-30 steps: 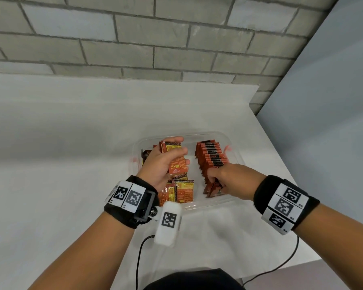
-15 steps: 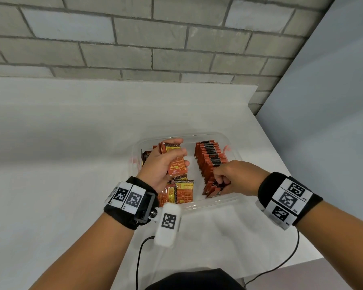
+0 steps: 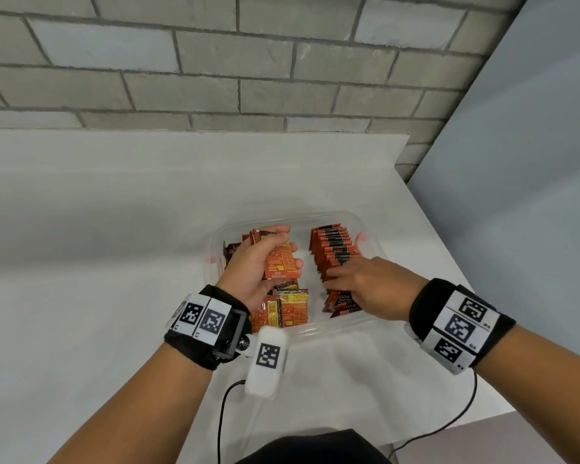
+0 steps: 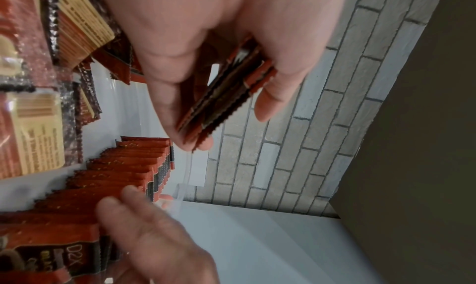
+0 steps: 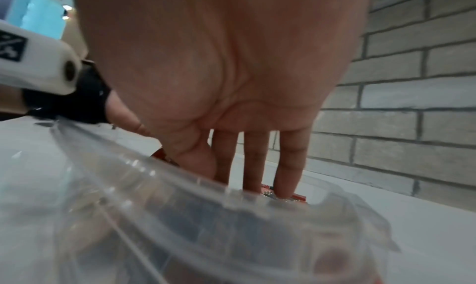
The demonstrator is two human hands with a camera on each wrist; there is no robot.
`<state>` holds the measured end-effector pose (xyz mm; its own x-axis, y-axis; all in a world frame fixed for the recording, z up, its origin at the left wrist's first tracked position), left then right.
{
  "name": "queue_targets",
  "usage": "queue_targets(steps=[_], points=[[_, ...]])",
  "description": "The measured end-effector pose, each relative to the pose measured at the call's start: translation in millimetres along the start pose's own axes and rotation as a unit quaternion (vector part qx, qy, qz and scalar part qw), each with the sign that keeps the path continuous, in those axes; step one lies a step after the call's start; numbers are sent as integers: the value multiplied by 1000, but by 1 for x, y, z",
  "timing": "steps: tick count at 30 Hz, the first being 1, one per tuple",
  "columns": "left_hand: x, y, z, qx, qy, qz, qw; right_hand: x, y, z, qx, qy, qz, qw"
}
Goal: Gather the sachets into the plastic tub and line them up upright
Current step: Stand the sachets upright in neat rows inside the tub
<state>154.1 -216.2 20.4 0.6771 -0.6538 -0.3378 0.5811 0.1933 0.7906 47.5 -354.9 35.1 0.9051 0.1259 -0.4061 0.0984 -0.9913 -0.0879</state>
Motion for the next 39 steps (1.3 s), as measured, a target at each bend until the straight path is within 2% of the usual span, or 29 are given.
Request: queue_targets(steps=[2,6,11,17,22,31,36,39], points=[[0,0,-1,0,0,-1,1000,0,-3,6,-48,-24,-17,998],[1,0,-2,3,1,0,1000,-3,-5,4,-60,-39,-6,997],[2,-2,-2,12,3,0,1000,-1,-20,8,-135,-74,-69,986],[2,-1,-3,14,4,0,1000,6,-21,15,-227,-119,-62,965],[1,-1,-3,13,4,2,1000,7,-22,14,-229,-119,-75,963],[1,-1,-4,12,7,3,1000,9,-22,3,-227,-101,-54,967],[1,-1,-5,13,8,1,1000,9,-20,7,-248,-161,-25,955],[0,1,-6,13,13,4,1000,12,-21,-6,-223,-137,-39,964]])
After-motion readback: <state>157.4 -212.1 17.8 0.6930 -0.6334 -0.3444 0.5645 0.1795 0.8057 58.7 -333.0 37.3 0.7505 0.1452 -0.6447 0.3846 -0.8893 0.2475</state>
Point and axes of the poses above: each hand's wrist, its own x-axis towards the middle knuckle, its own z-axis out of the palm, y = z × x, the point moved 5 cm from there along x, towards the middle knuckle
